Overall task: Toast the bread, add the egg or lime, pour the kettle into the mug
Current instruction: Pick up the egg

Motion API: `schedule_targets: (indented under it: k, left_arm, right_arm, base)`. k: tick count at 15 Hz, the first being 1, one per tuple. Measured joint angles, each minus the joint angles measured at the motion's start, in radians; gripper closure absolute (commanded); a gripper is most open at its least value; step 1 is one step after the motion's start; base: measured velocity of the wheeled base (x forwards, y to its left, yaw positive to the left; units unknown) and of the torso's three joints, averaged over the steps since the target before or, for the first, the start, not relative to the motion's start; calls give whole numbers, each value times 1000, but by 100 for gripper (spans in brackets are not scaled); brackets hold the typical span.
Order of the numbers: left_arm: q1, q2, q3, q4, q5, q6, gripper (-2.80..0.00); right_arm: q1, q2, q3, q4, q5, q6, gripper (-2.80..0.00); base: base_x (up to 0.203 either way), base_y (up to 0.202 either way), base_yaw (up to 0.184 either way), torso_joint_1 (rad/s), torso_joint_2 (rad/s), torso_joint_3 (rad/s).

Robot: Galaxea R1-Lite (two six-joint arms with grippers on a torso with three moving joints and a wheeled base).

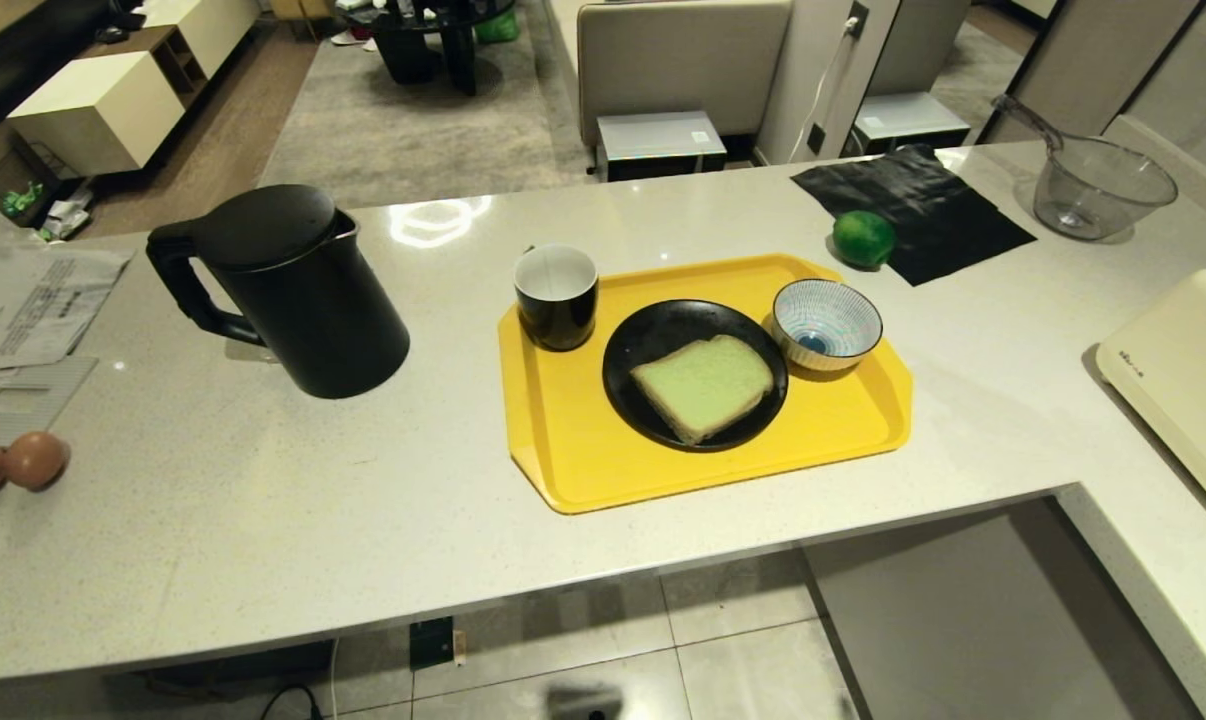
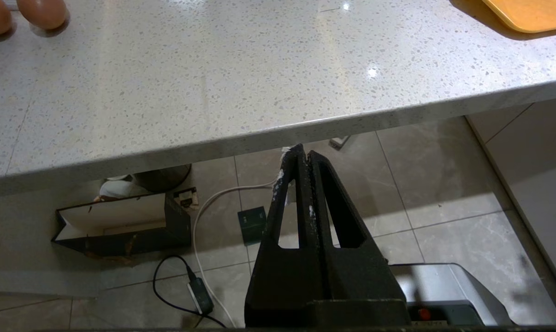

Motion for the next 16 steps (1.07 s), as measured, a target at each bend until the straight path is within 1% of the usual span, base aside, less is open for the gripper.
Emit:
schedule_targets:
  k: [1,3,7,9,11,12,14,16]
  left_arm:
    - [0,0,0,0,0,0,0]
    - [0,0,0,0,0,0,0]
    - [1,0,0,0,0,0,0]
    - [0,0,0,0,0,0,0]
    - [0,0,0,0,0,0,0]
    - [0,0,0,0,0,0,0]
    - [0,0,0,0,0,0,0]
    - [1,0,0,0,0,0,0]
  right_arm:
    - [0,-14,11,18,8,10,0]
    - [7,-54,21,99,16,21,0]
    - [19,-175,23,292,-13,17,0]
    - [20,-226,23,295,-28,-4,0]
    - [20,-251,23,286,-30,-2,0]
    - [20,-258,23,286,-34,7,0]
    - [21,-266,24,283,-63,65,0]
    - [21,-269,24,283,-70,78,0]
  base:
    - [0,0,0,0,0,0]
    - [0,0,0,0,0,0]
    - [0,0,0,0,0,0]
    - [0,0,0,0,0,0]
    - [0,0,0,0,0,0]
    - [0,0,0,0,0,0]
    - [0,0,0,0,0,0]
    - [0,0,0,0,0,0]
